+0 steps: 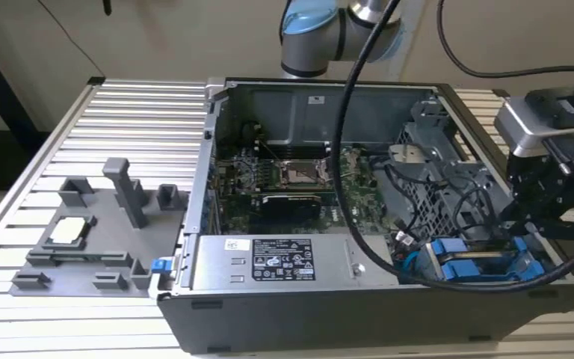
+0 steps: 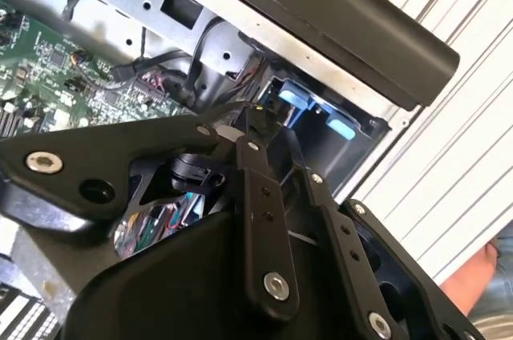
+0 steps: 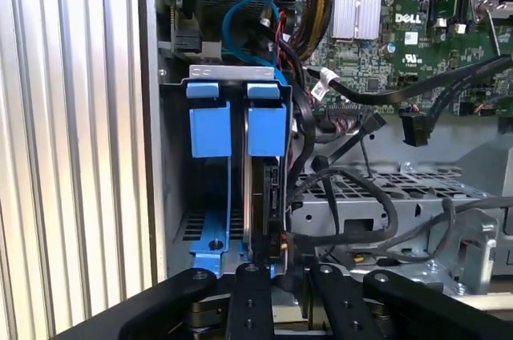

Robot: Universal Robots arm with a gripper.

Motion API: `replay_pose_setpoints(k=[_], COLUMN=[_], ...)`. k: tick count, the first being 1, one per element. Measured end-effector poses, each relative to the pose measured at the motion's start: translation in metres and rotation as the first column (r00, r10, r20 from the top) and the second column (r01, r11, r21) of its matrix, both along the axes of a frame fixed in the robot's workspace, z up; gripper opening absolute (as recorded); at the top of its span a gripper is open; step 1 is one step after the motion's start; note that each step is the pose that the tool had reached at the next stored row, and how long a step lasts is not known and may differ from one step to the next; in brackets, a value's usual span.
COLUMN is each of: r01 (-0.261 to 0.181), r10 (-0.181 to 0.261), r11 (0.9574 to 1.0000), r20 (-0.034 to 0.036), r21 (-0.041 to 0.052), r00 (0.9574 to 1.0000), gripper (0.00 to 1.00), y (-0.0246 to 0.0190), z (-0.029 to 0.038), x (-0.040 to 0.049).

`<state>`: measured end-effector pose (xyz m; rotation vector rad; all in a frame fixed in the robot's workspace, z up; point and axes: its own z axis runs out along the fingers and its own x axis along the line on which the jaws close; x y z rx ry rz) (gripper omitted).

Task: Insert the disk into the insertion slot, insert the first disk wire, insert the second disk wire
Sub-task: 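Insert the first disk wire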

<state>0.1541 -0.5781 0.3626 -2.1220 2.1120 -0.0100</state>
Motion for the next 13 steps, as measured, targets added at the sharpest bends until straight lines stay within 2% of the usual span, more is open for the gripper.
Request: replay_pose_setpoints(k=[8,9,13], r01=[0.0,0.0,0.0], r10=[0.0,0.0,0.0], r11=[1.0,1.0,1.0], r20=[0.0,0.0,0.0], r21=[-0.0002,-0.0001,0.0018], r00=[1.0,1.0,1.0], gripper=[0.27,0.27,0.27], y=[0.0,0.0,0.0], z=[0.0354,0.0378,0.0378], x=[0.0,0.0,0.0])
